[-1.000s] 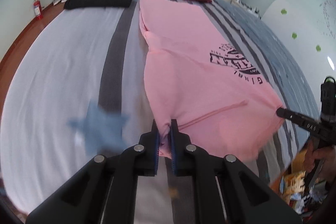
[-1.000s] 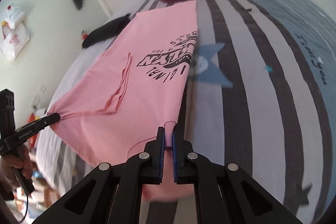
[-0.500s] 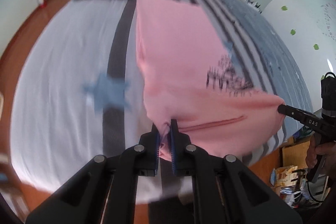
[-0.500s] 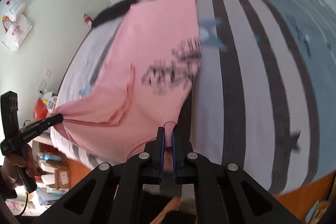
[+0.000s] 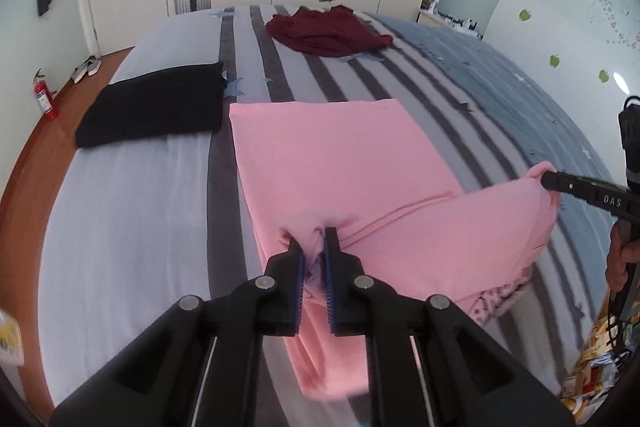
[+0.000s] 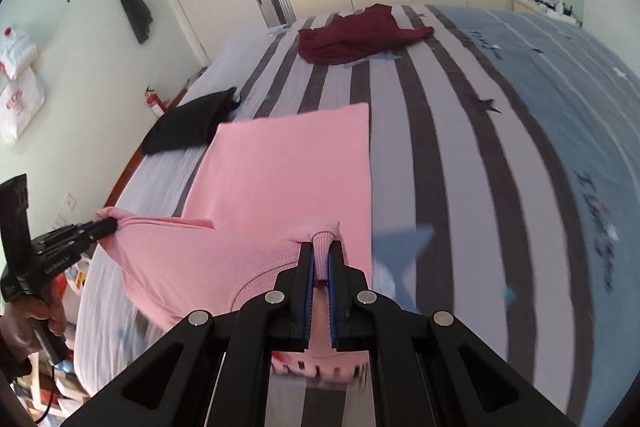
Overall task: Fold clothes
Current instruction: 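Lift the hem with both grippers and fold it toward the collar, then lay the folded hem down and open both grippers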
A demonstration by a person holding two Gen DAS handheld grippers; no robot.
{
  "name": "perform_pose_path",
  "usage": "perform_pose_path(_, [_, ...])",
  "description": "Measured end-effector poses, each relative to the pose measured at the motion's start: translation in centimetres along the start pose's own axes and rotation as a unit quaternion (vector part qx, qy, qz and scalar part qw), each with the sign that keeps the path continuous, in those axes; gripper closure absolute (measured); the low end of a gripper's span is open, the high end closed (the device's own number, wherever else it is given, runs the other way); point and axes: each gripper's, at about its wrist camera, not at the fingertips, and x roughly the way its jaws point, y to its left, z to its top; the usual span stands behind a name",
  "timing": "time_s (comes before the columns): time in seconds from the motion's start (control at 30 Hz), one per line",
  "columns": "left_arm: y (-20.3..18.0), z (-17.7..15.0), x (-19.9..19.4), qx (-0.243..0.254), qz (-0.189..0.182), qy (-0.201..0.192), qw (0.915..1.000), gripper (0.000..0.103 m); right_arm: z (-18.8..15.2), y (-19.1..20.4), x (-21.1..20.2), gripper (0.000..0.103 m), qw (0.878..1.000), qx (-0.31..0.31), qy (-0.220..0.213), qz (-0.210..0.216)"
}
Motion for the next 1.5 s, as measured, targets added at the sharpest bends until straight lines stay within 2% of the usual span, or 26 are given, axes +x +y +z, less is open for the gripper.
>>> perform_pose_path(0.1, [0.7,1.5,3.2,0.009,0.005,0.014,0.9999,0.096,2.3,-1.1,4.4,0.098,1.0,0.002,0.007,0.009])
perform_pose_path(0.27, [1.9,2.8,7.3,-0.005,0.01,0.037,0.9992,0.096,4.8,-2.9,10.0,0.098,0.999,0.024,0.03,0.023])
perform_pose_path(0.53, [2.6,5.2,9.9,-0.003,0.026,0.043,0.9987,0.096,7.3,-4.4,13.9,0.098,0.997,0.025,0.053,0.041])
perform_pose_path(0.77, [3.6,5.0,13.2,-0.038,0.044,0.074,0.9956,0.095,8.5,-5.1,17.2,0.097,0.995,0.019,0.076,0.055])
perform_pose_path(0.93, [4.5,5.3,12.6,-0.085,0.045,0.065,0.9932,0.087,9.2,-6.3,18.9,0.091,0.991,0.04,0.107,0.069])
perform_pose_path(1.0, [4.8,5.4,11.0,-0.108,0.048,0.044,0.992,0.078,9.5,-7.0,18.4,0.08,0.989,0.053,0.116,0.07])
perform_pose_path(1.07, [4.6,5.1,9.5,-0.113,0.059,0.029,0.9914,0.069,9.2,-7.6,16.5,0.075,0.992,0.055,0.1,0.057])
perform_pose_path(1.2, [2.7,3.0,6.8,-0.1,0.044,0.016,0.9938,0.069,7.0,-7.7,12.0,0.072,0.997,0.036,0.059,0.042])
perform_pose_path(1.27, [1.2,1.8,6.7,-0.082,0.03,0.024,0.9959,0.069,4.8,-6.5,10.5,0.073,0.997,0.008,0.061,0.044])
perform_pose_path(1.33, [-0.6,0.5,7.4,-0.061,0.012,0.049,0.9969,0.069,2.5,-4.9,9.9,0.073,0.996,-0.017,0.07,0.052])
perform_pose_path(1.5, [-1.8,-0.6,10.6,-0.055,0.0,0.088,0.9945,0.069,-1.9,-0.9,11.0,0.075,0.989,-0.064,0.108,0.074])
